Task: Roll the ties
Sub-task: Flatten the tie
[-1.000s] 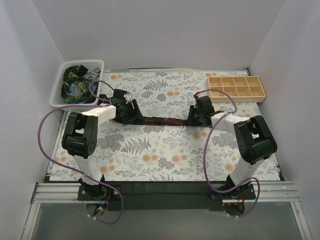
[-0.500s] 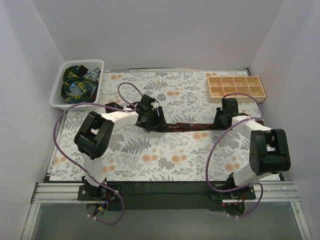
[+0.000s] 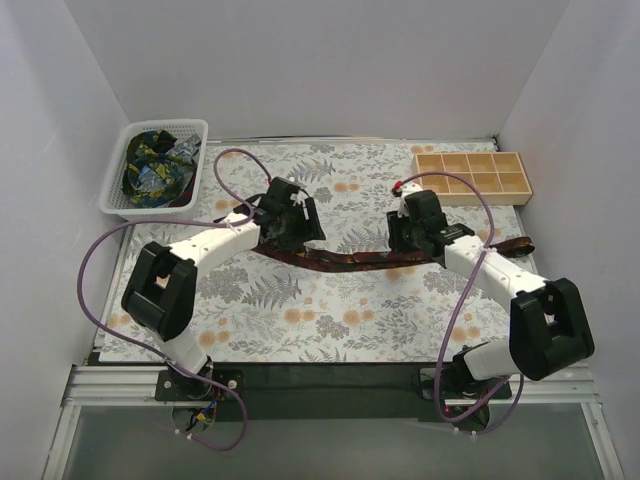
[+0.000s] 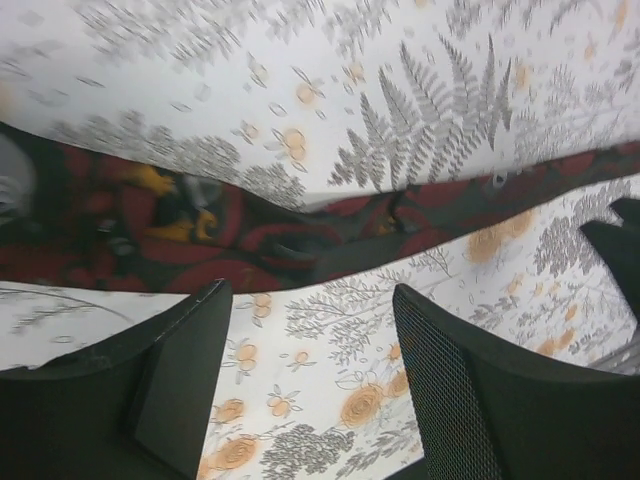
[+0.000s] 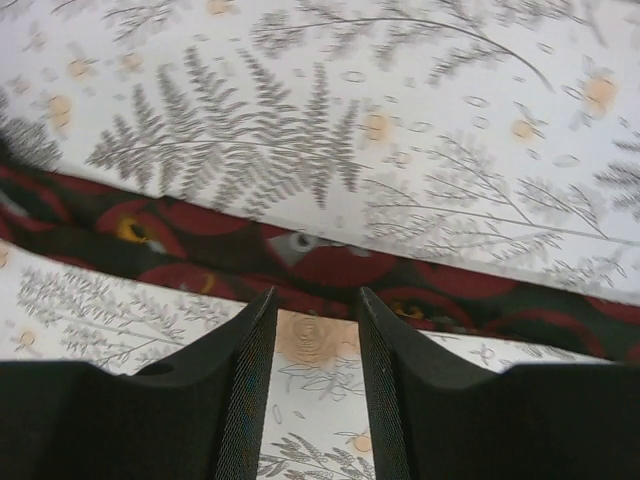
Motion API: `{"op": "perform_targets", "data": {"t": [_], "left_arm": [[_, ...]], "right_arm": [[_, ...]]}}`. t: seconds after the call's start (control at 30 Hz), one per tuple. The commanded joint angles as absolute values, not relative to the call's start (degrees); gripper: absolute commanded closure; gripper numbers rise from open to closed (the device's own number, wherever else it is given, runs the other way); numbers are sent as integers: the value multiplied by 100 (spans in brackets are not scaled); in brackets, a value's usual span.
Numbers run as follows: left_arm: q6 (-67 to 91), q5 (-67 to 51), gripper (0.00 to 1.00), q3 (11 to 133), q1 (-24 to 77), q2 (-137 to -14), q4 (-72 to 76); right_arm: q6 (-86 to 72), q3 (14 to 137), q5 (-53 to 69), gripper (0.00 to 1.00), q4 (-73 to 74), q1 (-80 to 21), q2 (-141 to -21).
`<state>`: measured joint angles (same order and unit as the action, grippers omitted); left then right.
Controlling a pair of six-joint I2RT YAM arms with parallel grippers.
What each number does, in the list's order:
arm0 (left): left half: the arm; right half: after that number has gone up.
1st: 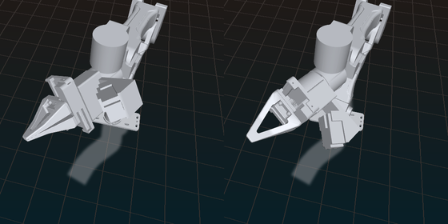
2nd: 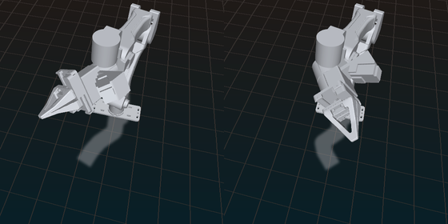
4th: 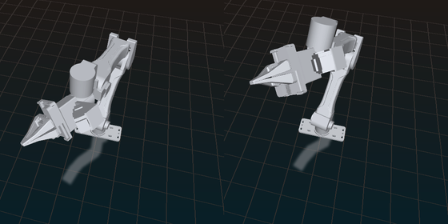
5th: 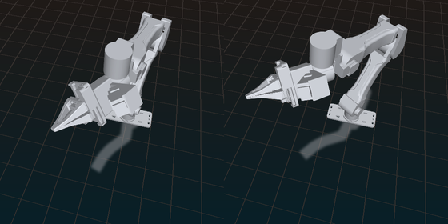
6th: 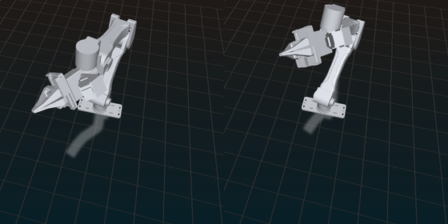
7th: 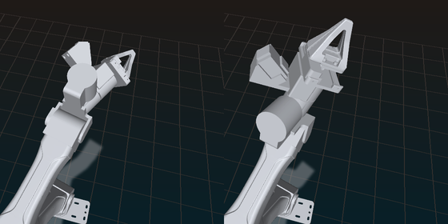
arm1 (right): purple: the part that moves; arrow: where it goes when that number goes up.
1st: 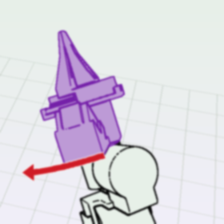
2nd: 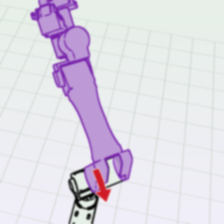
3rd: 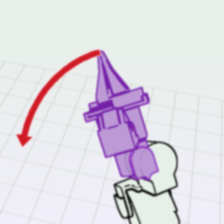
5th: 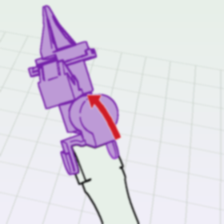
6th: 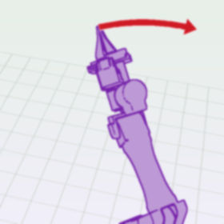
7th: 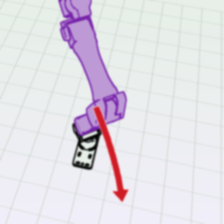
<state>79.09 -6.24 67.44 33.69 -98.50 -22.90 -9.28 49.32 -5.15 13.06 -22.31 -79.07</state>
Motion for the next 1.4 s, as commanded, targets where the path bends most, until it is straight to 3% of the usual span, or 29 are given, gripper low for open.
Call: {"op": "perform_targets", "data": {"t": [0.0, 0.3, 1.03, 1.17, 1.37], "left_arm": [[7427, -175, 39, 6707, 2902, -9396, -2671], [6795, -70, 53, 6495, 1978, -9685, -2786], [6847, 879, 58, 5740, 1846, -9695, -3146], [6855, 905, 58, 5538, 1784, -9546, -3164], [6847, 827, 56, 5501, 1758, -9107, -3059]], "right_arm": [[-282, 5264, -466, 61, 1292, -2680, -8103], [483, 5669, -343, 61, 1274, -3164, -8964], [1265, 5941, -35, 57, 1433, -3182, -9799], [1301, 5915, 139, 59, 1485, -3182, -9931], [1318, 5862, 229, 75, 1529, -3173, -9976]]}}
